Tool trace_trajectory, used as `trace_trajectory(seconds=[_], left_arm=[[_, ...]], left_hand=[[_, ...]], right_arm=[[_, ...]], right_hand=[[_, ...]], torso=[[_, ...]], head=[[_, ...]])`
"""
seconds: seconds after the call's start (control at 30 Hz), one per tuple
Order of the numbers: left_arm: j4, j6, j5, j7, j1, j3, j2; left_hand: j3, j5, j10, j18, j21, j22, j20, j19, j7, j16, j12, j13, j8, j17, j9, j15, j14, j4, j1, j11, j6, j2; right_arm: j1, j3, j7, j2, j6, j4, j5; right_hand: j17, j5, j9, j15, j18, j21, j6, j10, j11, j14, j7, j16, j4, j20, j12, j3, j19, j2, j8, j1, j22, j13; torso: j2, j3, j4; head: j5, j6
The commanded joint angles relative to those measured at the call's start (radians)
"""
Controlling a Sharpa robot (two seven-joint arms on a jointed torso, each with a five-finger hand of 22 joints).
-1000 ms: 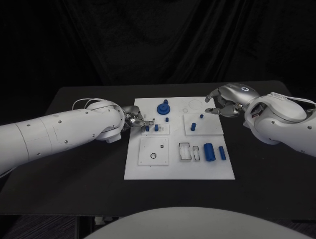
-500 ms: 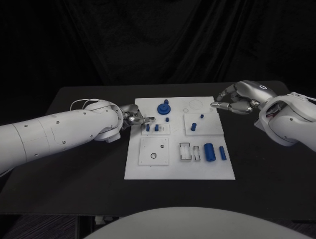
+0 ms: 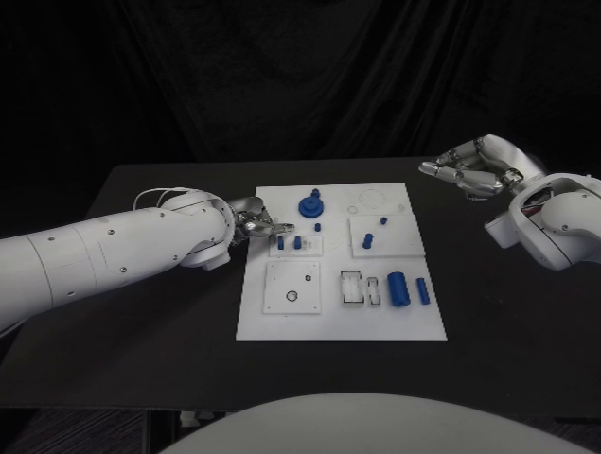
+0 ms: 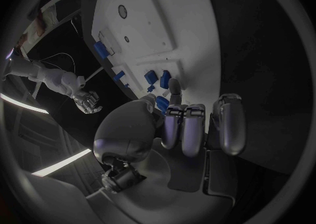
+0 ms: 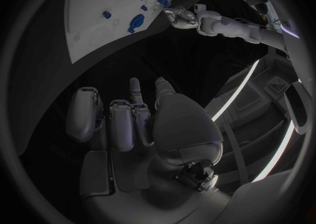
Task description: Assemble the parts on the task board
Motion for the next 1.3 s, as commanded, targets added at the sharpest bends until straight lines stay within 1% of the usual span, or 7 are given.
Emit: trace_trajectory(seconds=[0.03,0.33,0.53,0.77,1.03,1.17,1.3], left_arm=[[-0.004,0.015,0.007,-0.012,-0.001,0.001,0.007],[-0.016,0.046,0.007,-0.043,-0.001,0.001,0.016],[-0.021,0.056,0.007,-0.051,0.0,0.001,0.022],[-0.025,0.069,0.007,-0.057,0.0,0.001,0.028],[-0.024,0.05,0.007,-0.047,0.002,0.001,0.026],[-0.014,0.043,0.007,-0.045,0.011,0.001,0.019],[-0.005,0.069,0.007,-0.052,0.038,0.001,0.014]], left_hand=[[-0.004,0.004,0.104,-0.001,-0.003,0.168,0.003,0.001,-0.001,0.002,0.004,0.263,-0.006,0.263,-0.001,-0.001,0.104,-0.003,0.012,0.001,-0.01,-0.001],[-0.006,0.005,0.104,-0.001,-0.002,0.169,0.003,0.003,-0.001,0.002,0.004,0.263,-0.008,0.263,-0.002,-0.001,0.104,-0.008,0.034,0.001,-0.007,-0.004],[-0.007,0.01,0.104,-0.001,-0.002,0.17,0.003,0.004,-0.002,0.002,0.004,0.263,-0.009,0.263,-0.003,-0.002,0.104,-0.012,0.05,0.0,-0.004,-0.004],[-0.004,0.028,0.104,-0.001,-0.003,0.171,0.002,0.004,-0.004,0.002,0.004,0.263,-0.011,0.263,-0.005,-0.003,0.104,-0.021,0.077,-0.001,-0.001,-0.001],[-0.003,0.031,0.104,-0.001,-0.002,0.172,0.002,0.005,-0.004,0.002,0.004,0.263,-0.012,0.263,-0.005,-0.003,0.104,-0.024,0.084,-0.002,0.0,-0.002],[-0.009,0.02,0.104,-0.001,-0.003,0.173,0.002,0.005,-0.003,0.002,0.004,0.263,-0.013,0.263,-0.006,-0.003,0.104,-0.017,0.081,-0.001,0.001,-0.004],[-0.012,0.014,0.104,-0.001,-0.003,0.173,0.002,0.005,-0.003,0.002,0.004,0.263,-0.013,0.263,-0.007,-0.003,0.104,-0.013,0.08,-0.001,0.002,-0.005]], right_arm=[[0.002,0.001,0.028,0.009,-0.035,-0.007,-0.084],[0.001,0.0,-0.012,0.033,-0.037,-0.018,-0.271],[0.001,0.0,-0.016,0.039,-0.036,-0.02,-0.296],[0.0,0.0,-0.02,0.041,-0.034,-0.017,-0.307],[-0.001,0.0,-0.031,0.043,-0.027,-0.014,-0.331],[-0.001,0.0,-0.036,0.044,-0.025,-0.015,-0.335],[-0.001,0.0,-0.04,0.045,-0.023,-0.015,-0.336]], right_hand=[[0.163,0.017,-0.004,0.0,0.006,0.008,0.007,0.014,-0.001,0.063,-0.002,0.003,-0.008,0.001,0.003,-0.002,0.004,-0.006,-0.001,0.049,0.174,0.189],[0.16,-0.024,-0.015,0.001,0.006,0.006,0.009,0.011,0.001,0.063,0.001,-0.001,0.008,0.001,-0.001,-0.016,0.004,-0.008,-0.011,0.101,0.173,0.184],[0.161,-0.025,-0.015,0.001,0.007,0.006,0.009,0.011,0.001,0.063,0.001,0.0,0.009,0.001,-0.001,-0.017,0.004,-0.008,-0.012,0.102,0.173,0.184],[0.161,-0.026,-0.015,0.001,0.006,0.007,0.008,0.011,0.001,0.063,0.001,0.0,0.01,0.001,-0.001,-0.017,0.004,-0.007,-0.012,0.102,0.173,0.184],[0.16,-0.025,-0.016,0.001,0.007,0.005,0.007,0.011,0.001,0.063,0.002,0.0,0.013,0.002,-0.001,-0.018,0.004,-0.006,-0.014,0.103,0.173,0.184],[0.16,-0.025,-0.017,0.001,0.007,0.005,0.006,0.011,0.002,0.063,0.002,-0.001,0.014,0.002,-0.001,-0.019,0.004,-0.006,-0.014,0.103,0.173,0.184],[0.159,-0.025,-0.018,0.002,0.007,0.006,0.004,0.01,0.002,0.063,0.003,-0.001,0.018,0.002,-0.002,-0.021,0.004,-0.006,-0.016,0.102,0.173,0.183]], torso=[[-0.001,0.0003,-0.0011],[0.0,0.0026,-0.0011],[0.001,0.0023,0.0001],[0.003,0.0037,-0.0016],[0.002,0.0026,-0.0022],[0.001,0.0026,-0.0018],[-0.001,0.003,-0.0013]], head=[[0.001,0.0],[0.003,0.0],[-0.001,0.0],[0.002,0.0],[0.005,0.0],[0.007,0.0],[0.006,0.0]])
